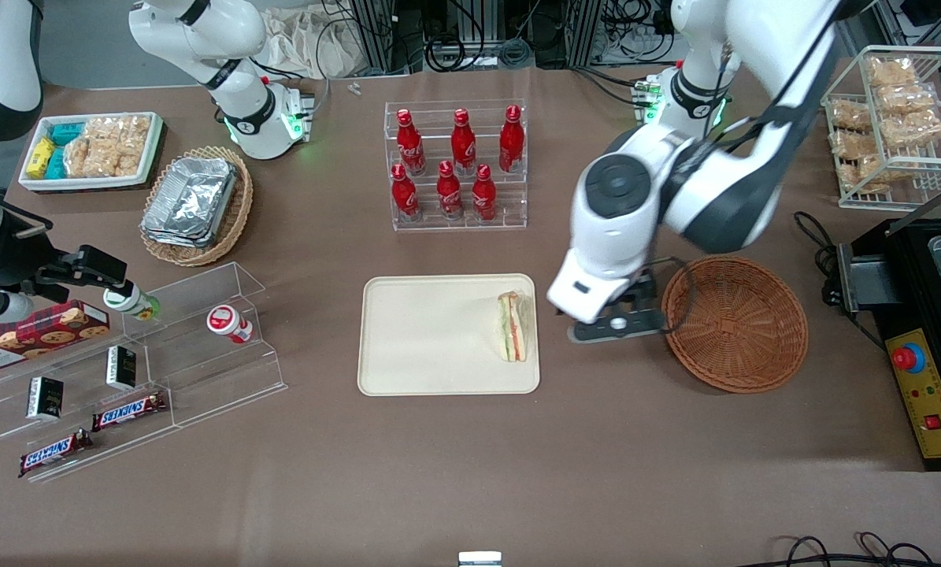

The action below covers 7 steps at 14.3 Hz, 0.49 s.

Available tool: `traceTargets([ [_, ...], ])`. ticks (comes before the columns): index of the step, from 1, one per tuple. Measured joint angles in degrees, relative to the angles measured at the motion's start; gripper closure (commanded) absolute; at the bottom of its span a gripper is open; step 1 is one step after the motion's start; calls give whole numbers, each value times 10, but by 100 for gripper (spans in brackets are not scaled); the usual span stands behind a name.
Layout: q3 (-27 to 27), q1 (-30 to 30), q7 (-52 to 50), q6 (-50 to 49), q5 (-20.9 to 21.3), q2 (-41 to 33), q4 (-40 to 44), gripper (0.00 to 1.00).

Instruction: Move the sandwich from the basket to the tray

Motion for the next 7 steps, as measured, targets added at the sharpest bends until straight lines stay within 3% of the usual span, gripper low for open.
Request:
traceTargets([
  [7,0,40,13,-63,-47,-80,-3,0],
])
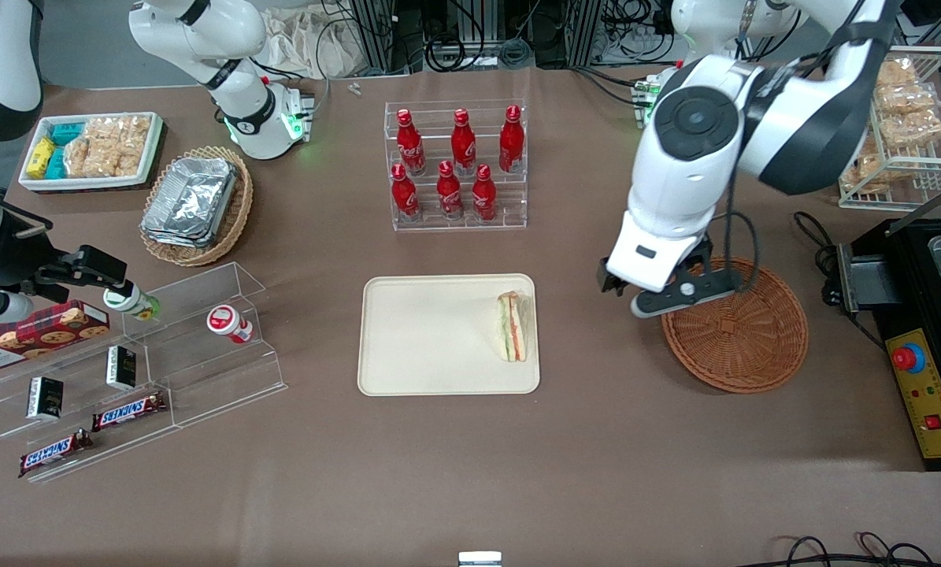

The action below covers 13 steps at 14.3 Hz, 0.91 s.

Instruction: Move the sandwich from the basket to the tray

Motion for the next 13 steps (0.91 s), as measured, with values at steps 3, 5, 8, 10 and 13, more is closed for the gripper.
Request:
traceTargets([
  [3,11,31,65,-22,-25,-31,-5,0],
  [5,58,39,138,-25,-57,-46,-14,0],
  [8,165,39,266,-20,-117,-64,-41,0],
  [10,208,35,302,-19,-125,-74,-55,0],
  [13,250,21,371,-19,-126,-90,-64,0],
])
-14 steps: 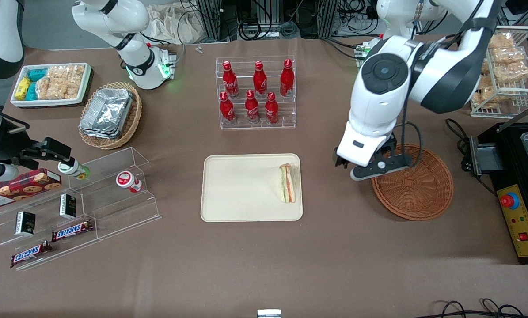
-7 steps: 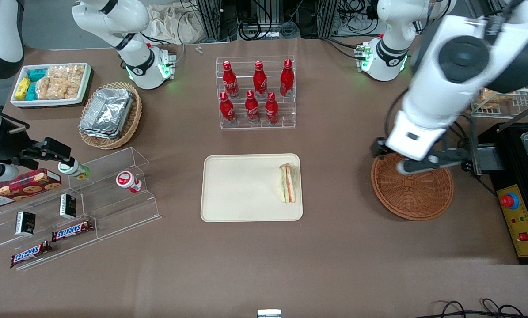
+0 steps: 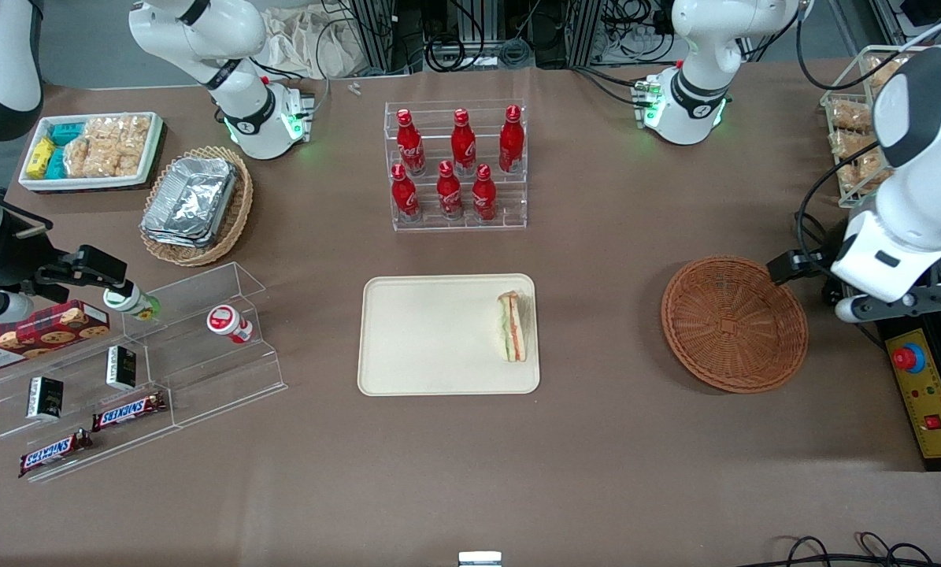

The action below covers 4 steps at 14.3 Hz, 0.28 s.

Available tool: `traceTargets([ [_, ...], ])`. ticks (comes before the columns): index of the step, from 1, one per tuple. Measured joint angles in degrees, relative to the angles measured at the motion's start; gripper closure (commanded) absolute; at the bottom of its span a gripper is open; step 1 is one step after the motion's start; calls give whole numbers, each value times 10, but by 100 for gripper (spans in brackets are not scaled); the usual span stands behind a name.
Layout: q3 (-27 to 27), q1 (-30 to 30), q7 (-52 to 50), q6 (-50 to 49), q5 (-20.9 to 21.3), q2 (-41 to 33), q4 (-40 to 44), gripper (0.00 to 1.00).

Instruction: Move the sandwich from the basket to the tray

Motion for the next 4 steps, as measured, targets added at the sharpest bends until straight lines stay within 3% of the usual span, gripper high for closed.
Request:
traceTargets([
  [4,40,-5,63,3,0,-6,0,0],
])
